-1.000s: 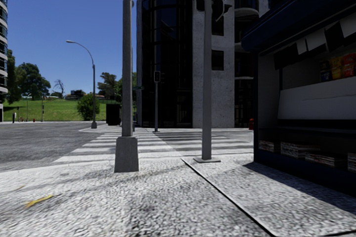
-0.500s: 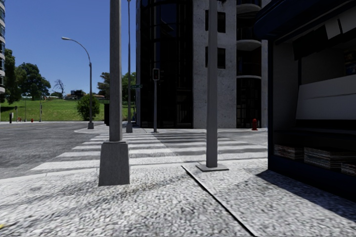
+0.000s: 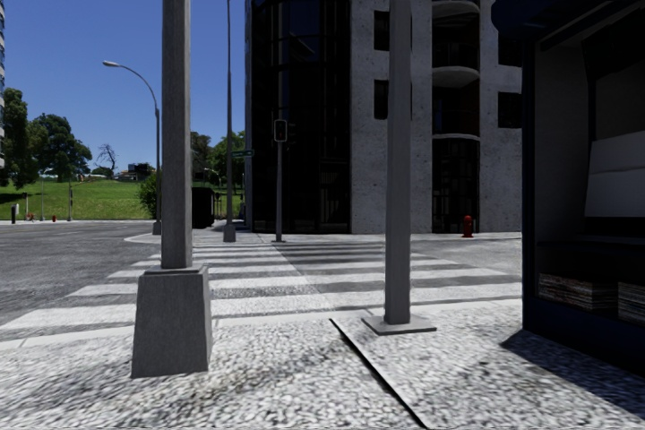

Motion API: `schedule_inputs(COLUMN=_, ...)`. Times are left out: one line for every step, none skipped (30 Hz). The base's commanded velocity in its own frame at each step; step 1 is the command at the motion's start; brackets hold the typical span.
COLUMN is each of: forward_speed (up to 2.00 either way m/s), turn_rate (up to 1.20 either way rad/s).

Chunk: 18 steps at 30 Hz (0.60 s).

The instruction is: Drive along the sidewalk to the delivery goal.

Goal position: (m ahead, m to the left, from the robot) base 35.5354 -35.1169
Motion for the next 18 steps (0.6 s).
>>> schedule_inputs(forward_speed=1.10, turn_rate=0.00)
schedule_inputs(forward_speed=1.10, turn_rate=0.00)
schedule_inputs(forward_speed=1.10, turn_rate=0.00)
schedule_inputs(forward_speed=1.10, turn_rate=0.00)
schedule_inputs(forward_speed=1.10, turn_rate=0.00)
schedule_inputs(forward_speed=1.10, turn_rate=0.00)
schedule_inputs(forward_speed=1.10, turn_rate=0.00)
schedule_inputs(forward_speed=1.10, turn_rate=0.00)
schedule_inputs(forward_speed=1.10, turn_rate=0.00)
schedule_inputs(forward_speed=1.10, turn_rate=0.00)
schedule_inputs(forward_speed=1.10, turn_rate=0.00)
schedule_inputs(forward_speed=1.10, turn_rate=0.00)
schedule_inputs(forward_speed=1.10, turn_rate=0.00)
schedule_inputs(forward_speed=1.10, turn_rate=0.00)
schedule_inputs(forward_speed=1.10, turn_rate=0.00)
schedule_inputs(forward_speed=1.10, turn_rate=0.00)
schedule_inputs(forward_speed=1.10, turn_rate=0.00)
schedule_inputs(forward_speed=1.10, turn_rate=0.00)
